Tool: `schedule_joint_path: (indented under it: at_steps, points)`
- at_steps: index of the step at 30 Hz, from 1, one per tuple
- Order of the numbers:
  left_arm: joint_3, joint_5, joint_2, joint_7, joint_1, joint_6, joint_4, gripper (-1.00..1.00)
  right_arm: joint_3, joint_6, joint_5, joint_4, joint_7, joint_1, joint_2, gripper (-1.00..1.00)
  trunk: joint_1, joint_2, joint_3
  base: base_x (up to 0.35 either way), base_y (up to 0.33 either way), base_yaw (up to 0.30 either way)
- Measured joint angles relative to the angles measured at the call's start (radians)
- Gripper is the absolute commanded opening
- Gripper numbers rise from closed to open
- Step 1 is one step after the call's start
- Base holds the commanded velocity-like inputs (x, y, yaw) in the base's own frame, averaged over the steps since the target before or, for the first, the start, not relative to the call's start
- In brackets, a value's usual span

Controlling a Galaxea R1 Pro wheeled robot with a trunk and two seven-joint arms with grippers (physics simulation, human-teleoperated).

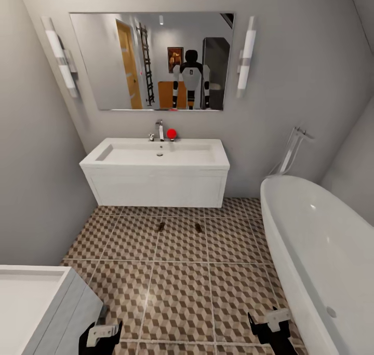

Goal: Take the four mousetraps from the cabinet in the bathroom and place them on the bathroom floor. Make sure all four end up on the same floor surface, and ensure that at least two of them are either under or directly next to the same bathroom sink.

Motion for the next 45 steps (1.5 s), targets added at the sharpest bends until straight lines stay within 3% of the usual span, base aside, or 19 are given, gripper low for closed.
schedule_joint_path:
  at_steps: [13, 45]
  points:
    - [0.0, 0.0, 0.0, 0.0, 0.0, 0.0, 0.0, 1.0, 0.0, 0.0, 0.0, 0.0, 0.0, 0.0, 0.0, 1.0, -0.05, 0.091, 0.041, 0.0, 0.0, 0.0]
    - [0.0, 0.0, -0.002, 0.001, 0.0, 0.001, 0.0, 1.0, 0.001, 0.0, 0.0, 0.0, 0.0, 0.0, 0.0, 1.0, -0.05, 0.092, 0.041, 0.0, 0.0, 0.0]
